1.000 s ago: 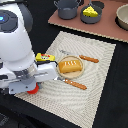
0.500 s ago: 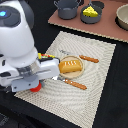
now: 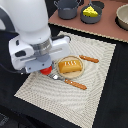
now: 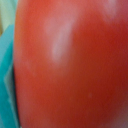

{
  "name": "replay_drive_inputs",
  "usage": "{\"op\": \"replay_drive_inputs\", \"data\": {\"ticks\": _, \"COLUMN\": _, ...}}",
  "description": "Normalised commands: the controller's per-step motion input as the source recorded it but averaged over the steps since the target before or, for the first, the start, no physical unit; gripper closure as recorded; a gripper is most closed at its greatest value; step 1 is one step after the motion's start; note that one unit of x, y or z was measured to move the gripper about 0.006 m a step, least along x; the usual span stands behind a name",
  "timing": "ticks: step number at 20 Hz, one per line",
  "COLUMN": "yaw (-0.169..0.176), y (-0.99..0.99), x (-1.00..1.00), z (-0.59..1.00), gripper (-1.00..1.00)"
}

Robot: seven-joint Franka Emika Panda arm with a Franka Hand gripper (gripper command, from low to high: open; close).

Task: Interact with the objects in diverse but meaningful ways.

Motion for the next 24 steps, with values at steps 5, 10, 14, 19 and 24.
{"op": "replay_drive_inputs", "data": {"ticks": 5, "yaw": 0.019, "y": 0.76, "x": 0.00, "z": 0.19, "gripper": 1.00}}
{"op": "replay_drive_inputs", "data": {"ticks": 10, "yaw": 0.022, "y": 0.75, "x": -0.03, "z": 0.22, "gripper": 1.00}}
{"op": "replay_drive_inputs", "data": {"ticks": 14, "yaw": 0.010, "y": 0.76, "x": -0.04, "z": 0.71, "gripper": 1.00}}
{"op": "replay_drive_inputs", "data": {"ticks": 19, "yaw": 0.000, "y": 0.78, "x": -0.04, "z": 1.00, "gripper": 1.00}}
{"op": "replay_drive_inputs", "data": {"ticks": 24, "yaw": 0.000, "y": 0.78, "x": -0.10, "z": 0.78, "gripper": 1.00}}
